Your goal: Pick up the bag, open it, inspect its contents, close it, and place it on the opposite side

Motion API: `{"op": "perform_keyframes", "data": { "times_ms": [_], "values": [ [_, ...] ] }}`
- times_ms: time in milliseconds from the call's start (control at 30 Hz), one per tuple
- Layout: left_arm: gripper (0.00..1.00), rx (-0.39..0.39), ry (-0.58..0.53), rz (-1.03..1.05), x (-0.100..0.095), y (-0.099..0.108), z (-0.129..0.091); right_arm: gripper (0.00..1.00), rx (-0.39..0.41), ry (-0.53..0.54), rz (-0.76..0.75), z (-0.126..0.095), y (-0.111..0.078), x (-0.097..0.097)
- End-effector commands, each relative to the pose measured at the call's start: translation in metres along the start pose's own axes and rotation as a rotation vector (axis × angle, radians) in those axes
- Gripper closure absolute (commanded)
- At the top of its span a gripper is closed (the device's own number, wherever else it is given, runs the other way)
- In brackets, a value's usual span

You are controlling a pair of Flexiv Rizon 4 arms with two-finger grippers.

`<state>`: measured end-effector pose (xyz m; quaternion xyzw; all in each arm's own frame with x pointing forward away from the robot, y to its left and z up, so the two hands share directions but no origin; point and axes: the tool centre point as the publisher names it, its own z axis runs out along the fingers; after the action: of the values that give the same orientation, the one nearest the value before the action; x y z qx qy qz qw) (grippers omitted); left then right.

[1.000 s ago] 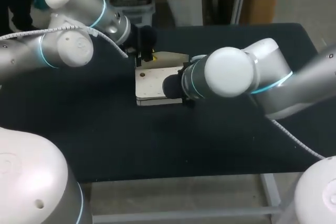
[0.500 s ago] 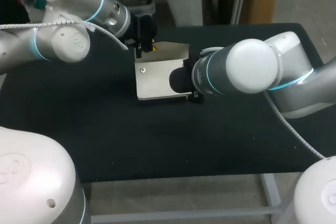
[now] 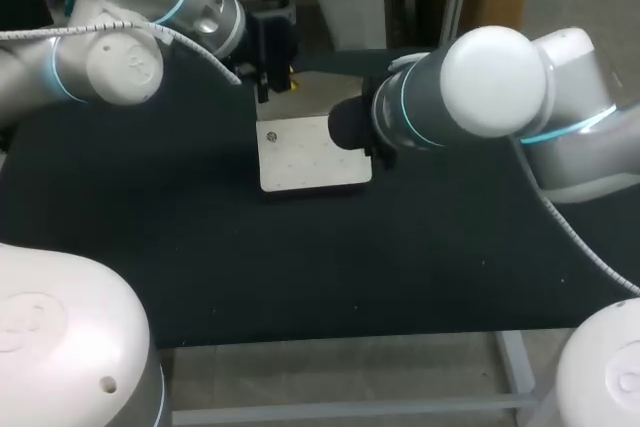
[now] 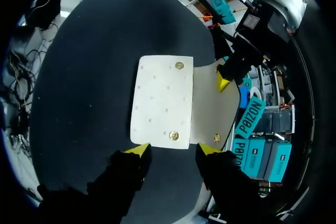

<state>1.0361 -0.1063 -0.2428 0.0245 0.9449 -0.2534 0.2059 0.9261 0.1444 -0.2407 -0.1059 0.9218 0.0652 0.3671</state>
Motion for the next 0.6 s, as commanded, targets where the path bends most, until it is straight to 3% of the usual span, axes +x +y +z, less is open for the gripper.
{"op": "perform_keyframes", "data": {
  "times_ms": [33,300,600],
  "values": [
    [1.00,0.005,0.017,-0.004,-0.002,-0.003,-0.012,1.00,0.020,-0.003,-0.014,-0.001,0.005,-0.005],
    [1.00,0.016,-0.073,0.017,-0.009,-0.013,-0.026,1.00,0.039,-0.034,-0.058,0.005,0.010,-0.016],
    [1.00,0.040,-0.040,0.012,-0.005,-0.014,-0.023,1.00,0.058,-0.081,-0.091,0.020,0.014,-0.028]
  ]
}}
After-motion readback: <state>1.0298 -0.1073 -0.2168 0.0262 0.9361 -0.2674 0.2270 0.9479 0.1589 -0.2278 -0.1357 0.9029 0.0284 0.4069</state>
